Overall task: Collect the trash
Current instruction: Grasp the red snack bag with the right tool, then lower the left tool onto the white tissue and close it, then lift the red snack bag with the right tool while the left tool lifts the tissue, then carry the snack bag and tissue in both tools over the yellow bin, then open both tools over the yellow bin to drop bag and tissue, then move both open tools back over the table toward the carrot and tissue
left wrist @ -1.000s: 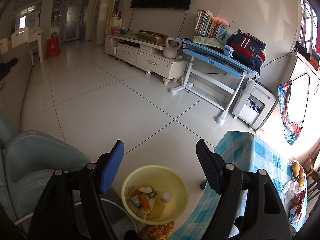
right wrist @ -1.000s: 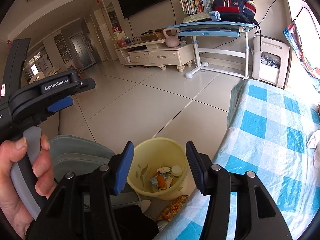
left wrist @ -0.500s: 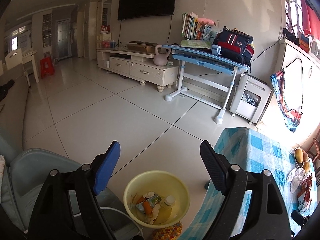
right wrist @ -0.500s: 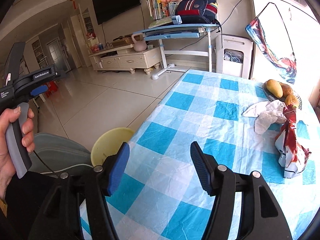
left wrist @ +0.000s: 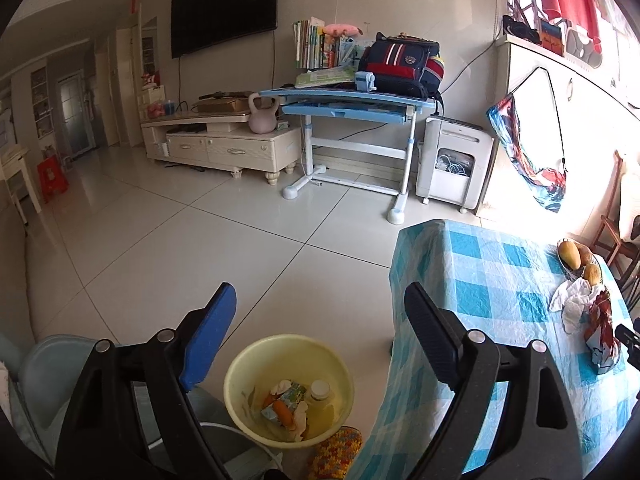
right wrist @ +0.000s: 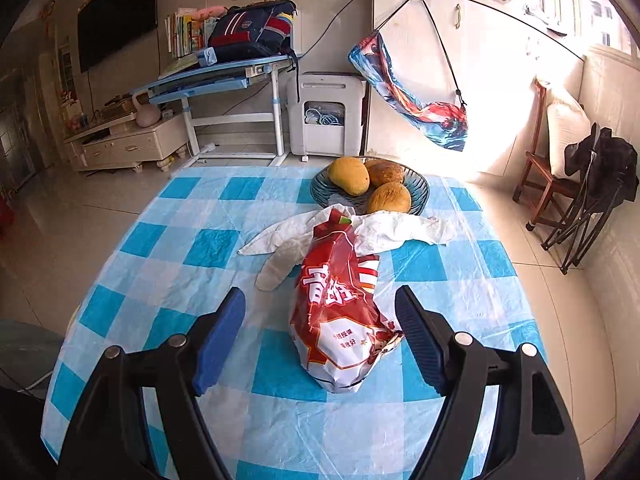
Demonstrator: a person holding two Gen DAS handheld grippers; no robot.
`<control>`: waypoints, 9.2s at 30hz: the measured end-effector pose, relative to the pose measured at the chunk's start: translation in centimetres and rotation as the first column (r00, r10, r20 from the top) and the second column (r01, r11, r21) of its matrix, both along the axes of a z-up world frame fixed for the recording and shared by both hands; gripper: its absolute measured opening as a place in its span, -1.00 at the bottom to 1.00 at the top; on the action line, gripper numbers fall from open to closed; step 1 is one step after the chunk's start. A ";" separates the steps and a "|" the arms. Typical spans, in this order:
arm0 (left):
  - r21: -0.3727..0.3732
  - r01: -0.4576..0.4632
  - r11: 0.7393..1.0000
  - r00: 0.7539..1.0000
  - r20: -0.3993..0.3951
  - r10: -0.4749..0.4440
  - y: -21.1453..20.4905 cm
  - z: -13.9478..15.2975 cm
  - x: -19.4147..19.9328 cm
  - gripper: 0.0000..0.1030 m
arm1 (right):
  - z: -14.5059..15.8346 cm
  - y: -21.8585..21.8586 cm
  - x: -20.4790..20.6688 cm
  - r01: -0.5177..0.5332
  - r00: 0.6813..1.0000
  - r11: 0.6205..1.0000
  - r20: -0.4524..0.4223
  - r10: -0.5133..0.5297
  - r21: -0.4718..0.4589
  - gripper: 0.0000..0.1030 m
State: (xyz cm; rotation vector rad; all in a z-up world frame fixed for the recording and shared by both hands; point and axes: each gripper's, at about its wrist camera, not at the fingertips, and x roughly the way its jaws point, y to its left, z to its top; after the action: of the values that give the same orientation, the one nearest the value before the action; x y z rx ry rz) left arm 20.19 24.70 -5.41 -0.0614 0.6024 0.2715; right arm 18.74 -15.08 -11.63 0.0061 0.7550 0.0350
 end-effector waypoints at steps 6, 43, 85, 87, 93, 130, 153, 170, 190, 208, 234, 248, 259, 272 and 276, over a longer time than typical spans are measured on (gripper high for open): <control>0.064 0.187 0.980 0.982 -0.011 -0.187 -5.6 0.1 0.1 0.61 | -2.1 -0.8 2.1 -0.012 0.998 1.000 -0.064 0.010 -0.026 0.44; -0.048 0.594 0.803 0.755 -0.312 -0.577 -33.2 -10.5 17.9 0.61 | -2.6 -6.6 0.5 -0.176 0.932 0.936 -0.254 0.257 0.304 -0.41; -0.185 0.469 0.864 0.782 -0.367 -0.503 -21.0 -11.6 4.6 -0.71 | -5.1 -7.1 8.9 -0.318 0.880 0.871 -0.226 0.419 0.374 0.42; -0.191 0.466 0.864 0.781 -0.369 -0.504 -20.9 -11.6 4.4 -0.68 | -4.6 -6.5 8.0 -0.327 0.874 0.863 -0.224 0.431 0.386 0.42; -0.204 0.454 0.867 0.798 -0.340 -0.498 -19.8 -10.8 3.9 -0.44 | -1.0 -9.0 3.0 -0.199 0.947 0.896 -0.159 0.281 0.396 0.43; -0.154 0.467 0.871 0.828 -0.271 -0.492 -19.9 -11.2 1.7 -0.91 | -3.3 -0.1 -6.3 -0.320 0.915 0.898 -0.148 0.376 0.303 -0.56; -0.065 0.518 0.853 0.801 -0.313 -0.510 -22.2 -11.9 1.3 -0.82 | -3.7 0.0 -6.3 -0.303 0.914 0.878 -0.148 0.377 0.370 -0.54; -0.189 0.359 0.914 0.912 -0.136 -0.386 -15.5 -6.9 0.1 -0.86 | -1.2 2.1 -7.3 -0.376 0.912 0.842 -0.004 0.409 0.387 -0.55; -0.389 -0.044 0.920 0.979 -0.199 -0.037 5.2 -4.8 2.2 -0.86 | 3.1 18.8 -1.2 -0.552 0.819 0.710 0.125 0.559 0.437 -0.55; -0.582 -0.295 0.758 0.941 -0.315 0.124 12.3 -10.7 2.0 -0.52 | -3.8 32.9 4.1 -0.492 0.800 0.733 -0.088 0.593 0.470 -0.28; -0.244 -0.114 0.963 0.989 -0.121 0.087 4.1 -3.6 1.8 0.09 | 0.4 15.2 -6.1 -0.439 0.893 0.852 0.037 0.448 0.284 0.28; -0.108 0.174 0.979 0.973 -0.134 -0.188 -8.3 -2.6 2.8 0.15 | -0.1 1.3 -2.1 -0.181 0.977 0.976 -0.093 0.193 0.120 0.32; -0.039 0.288 0.957 0.939 -0.184 -0.290 -13.6 -3.8 3.6 0.16 | -1.7 -2.7 2.4 -0.099 0.970 0.975 -0.201 0.140 0.199 0.32; -0.015 0.363 0.932 0.908 -0.218 -0.357 -15.9 -4.5 3.9 0.20 | -5.0 -1.1 8.0 -0.066 0.939 0.992 -0.329 0.097 0.105 -0.76; -0.042 0.414 0.909 0.878 -0.243 -0.412 -17.1 -5.1 3.8 0.23 | -4.8 -3.6 6.7 -0.105 0.929 0.994 -0.353 0.112 0.041 -0.81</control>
State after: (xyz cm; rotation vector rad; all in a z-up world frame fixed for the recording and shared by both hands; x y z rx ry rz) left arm 24.02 7.56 -10.53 0.1153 0.8454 -0.1380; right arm 25.46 -18.69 -16.41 -0.0098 1.1169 0.1509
